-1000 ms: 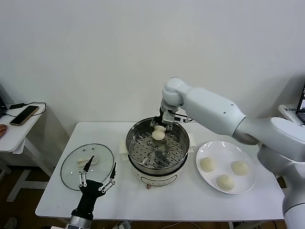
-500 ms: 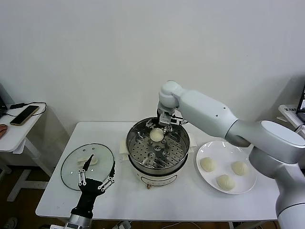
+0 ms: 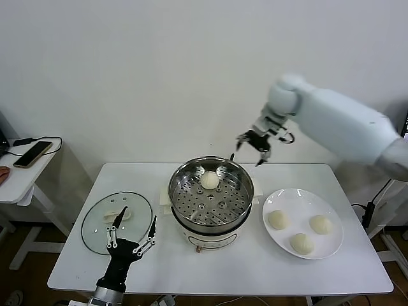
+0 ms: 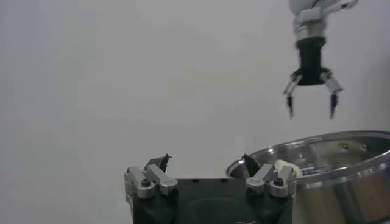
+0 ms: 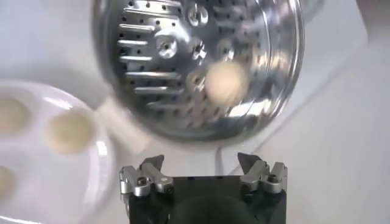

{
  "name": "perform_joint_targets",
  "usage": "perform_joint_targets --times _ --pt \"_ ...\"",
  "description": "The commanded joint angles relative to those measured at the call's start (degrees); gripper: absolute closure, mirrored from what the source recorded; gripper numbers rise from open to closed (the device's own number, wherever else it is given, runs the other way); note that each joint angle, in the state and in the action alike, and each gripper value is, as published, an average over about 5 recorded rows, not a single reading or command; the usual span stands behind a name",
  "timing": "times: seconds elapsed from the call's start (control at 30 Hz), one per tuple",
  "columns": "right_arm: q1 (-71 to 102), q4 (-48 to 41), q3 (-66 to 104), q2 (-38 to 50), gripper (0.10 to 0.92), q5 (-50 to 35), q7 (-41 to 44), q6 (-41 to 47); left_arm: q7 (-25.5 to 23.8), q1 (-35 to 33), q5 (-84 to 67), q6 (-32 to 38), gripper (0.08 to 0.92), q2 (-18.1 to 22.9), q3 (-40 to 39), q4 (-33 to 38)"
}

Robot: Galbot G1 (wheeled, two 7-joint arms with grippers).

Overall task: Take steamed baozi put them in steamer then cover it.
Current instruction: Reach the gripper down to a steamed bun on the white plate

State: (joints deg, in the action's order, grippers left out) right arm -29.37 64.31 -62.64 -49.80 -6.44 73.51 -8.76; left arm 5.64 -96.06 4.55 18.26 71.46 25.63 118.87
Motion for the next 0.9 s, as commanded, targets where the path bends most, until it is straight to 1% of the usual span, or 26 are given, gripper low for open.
perform_joint_targets --times 0.03,0.37,0.9 --pt "3.6 1.7 -9.1 12.6 0.203 -12.9 -2.0 13.7 0.0 0.0 0.1 -0.1 0.177 0.1 -0.3 0.1" --pt "16.0 0.0 -3.7 10.7 0.203 -9.1 -8.0 14.1 0.1 0.2 0.2 -0.1 0.177 0.5 -0.2 -0.5" --pt "23.1 -3.2 0.4 5.9 0.203 -5.5 -10.9 13.8 0.2 0.0 0.5 0.1 0.177 1.2 0.1 -0.8"
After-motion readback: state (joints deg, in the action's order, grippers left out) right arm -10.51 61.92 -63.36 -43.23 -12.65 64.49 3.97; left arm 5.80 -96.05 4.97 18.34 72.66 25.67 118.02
